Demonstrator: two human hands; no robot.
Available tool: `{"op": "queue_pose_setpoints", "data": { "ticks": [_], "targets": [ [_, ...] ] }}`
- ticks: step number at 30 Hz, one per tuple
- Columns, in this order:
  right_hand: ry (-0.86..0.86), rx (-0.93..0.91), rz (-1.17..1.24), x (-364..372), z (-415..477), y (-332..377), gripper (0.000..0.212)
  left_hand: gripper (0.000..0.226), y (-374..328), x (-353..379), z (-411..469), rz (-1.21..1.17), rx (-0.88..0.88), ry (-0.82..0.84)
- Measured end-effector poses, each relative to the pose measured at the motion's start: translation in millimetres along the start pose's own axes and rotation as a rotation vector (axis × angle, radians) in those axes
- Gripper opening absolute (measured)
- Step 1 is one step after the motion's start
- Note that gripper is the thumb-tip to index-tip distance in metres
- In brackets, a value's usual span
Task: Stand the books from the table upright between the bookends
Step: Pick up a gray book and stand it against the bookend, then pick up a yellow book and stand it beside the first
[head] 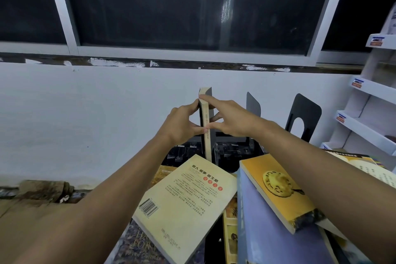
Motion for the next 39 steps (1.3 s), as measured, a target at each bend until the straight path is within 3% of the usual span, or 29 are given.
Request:
{"op": "queue_pose_setpoints", "data": {
  "ticks": [9,18,28,39],
  "targets": [
    [0.016,-0.002,-0.035,-4,-6,3,0.084,0.085,-7,-1,-8,0.0,-0.015,0.007],
    [-0.045,0.011,-0.138,-39,-58,7,0.07,0.046,-45,-23,-33,0.027,0.059,-0.449],
    [-0.128,0.179,-0.266,-87,-188,-32,0.049,0.034,-130,39,-24,0.062,0.232,-0.067],
    [-0.235,0.401,-0.294,-104,-315,-53,0.02,0.051,-158,102,-14,0.144,0.155,0.307]
  ]
}}
Point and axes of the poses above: each hand's wrist, its own z-axis towards the middle knuckle, its own x-axis out of the palm, y = z × x, the point moved 6 cm from there along z, towards the middle knuckle, and after that the axes turned 9 degrees about z, right-handed, at the moved point
